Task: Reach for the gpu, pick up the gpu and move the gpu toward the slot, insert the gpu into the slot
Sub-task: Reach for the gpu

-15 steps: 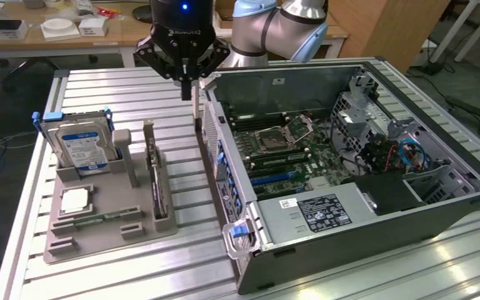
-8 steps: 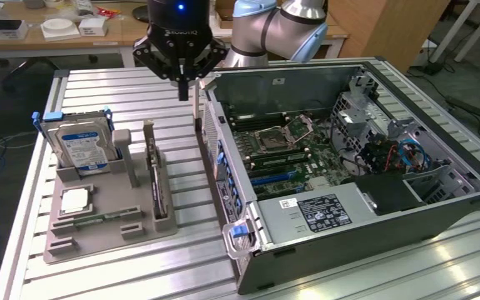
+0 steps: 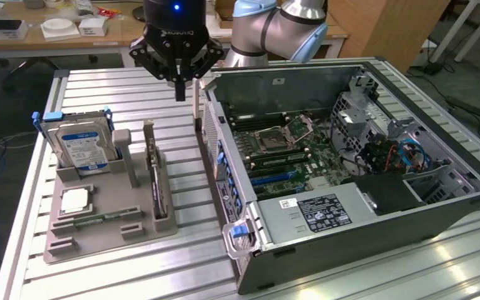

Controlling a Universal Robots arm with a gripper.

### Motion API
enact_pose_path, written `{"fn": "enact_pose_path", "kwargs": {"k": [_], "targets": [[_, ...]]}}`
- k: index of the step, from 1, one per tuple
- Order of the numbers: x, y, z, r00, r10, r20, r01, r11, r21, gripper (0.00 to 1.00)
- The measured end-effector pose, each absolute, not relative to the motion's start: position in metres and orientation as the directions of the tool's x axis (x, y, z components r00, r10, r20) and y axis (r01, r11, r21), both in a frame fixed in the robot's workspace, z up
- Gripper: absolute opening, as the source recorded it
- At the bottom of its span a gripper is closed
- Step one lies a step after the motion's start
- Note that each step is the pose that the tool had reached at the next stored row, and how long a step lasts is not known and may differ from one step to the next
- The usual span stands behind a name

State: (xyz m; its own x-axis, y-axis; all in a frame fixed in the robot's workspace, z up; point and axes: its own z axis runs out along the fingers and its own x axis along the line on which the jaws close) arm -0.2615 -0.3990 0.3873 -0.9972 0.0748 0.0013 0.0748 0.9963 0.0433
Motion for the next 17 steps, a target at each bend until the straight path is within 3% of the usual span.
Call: {"fn": "enact_pose_path", "kwargs": {"k": [17], "targets": [[-0.2701, -0.399, 0.3869, -0.997, 0.075, 0.005, 0.075, 0.996, 0.043, 0.1]]}}
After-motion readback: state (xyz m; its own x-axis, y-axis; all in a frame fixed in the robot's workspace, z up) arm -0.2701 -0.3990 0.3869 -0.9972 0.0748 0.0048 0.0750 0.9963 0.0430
